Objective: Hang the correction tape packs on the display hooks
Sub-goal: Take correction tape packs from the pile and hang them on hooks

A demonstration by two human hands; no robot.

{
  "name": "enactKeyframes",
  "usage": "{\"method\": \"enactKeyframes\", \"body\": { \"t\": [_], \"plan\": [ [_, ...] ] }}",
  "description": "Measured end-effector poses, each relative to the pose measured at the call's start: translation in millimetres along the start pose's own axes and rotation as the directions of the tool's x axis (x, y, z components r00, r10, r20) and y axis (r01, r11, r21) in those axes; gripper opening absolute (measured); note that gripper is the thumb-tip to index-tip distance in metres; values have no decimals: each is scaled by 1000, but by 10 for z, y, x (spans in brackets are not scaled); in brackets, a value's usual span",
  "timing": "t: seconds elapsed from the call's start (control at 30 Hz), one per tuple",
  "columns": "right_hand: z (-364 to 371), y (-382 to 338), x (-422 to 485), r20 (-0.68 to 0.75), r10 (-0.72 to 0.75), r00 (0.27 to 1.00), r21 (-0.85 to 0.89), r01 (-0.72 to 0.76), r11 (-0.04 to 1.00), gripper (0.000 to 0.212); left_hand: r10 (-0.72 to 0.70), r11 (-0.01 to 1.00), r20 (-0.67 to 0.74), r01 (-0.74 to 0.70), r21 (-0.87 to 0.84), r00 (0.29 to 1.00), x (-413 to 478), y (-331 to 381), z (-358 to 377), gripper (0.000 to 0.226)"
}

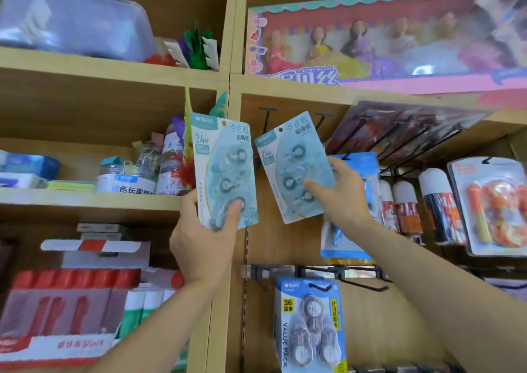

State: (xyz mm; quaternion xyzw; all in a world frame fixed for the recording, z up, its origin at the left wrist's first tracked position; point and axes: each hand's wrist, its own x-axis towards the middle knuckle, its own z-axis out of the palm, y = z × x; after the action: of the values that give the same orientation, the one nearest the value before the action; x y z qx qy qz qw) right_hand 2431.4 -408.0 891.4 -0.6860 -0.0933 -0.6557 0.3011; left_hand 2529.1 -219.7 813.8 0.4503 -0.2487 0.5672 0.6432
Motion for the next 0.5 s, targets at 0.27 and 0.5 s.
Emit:
{"method": "enactKeyframes", "body": {
  "t": [0.27, 0.5],
  "plan": [
    [185, 112, 224, 55, -34, 998, -63, 37, 997, 40, 26, 999, 3, -26, -28, 1000, 15, -75, 5, 54],
    [290, 118, 247, 12, -85, 996, -62, 85, 994, 36, 35, 999, 21, -34, -20, 999, 23, -92, 1, 52]
  ]
}}
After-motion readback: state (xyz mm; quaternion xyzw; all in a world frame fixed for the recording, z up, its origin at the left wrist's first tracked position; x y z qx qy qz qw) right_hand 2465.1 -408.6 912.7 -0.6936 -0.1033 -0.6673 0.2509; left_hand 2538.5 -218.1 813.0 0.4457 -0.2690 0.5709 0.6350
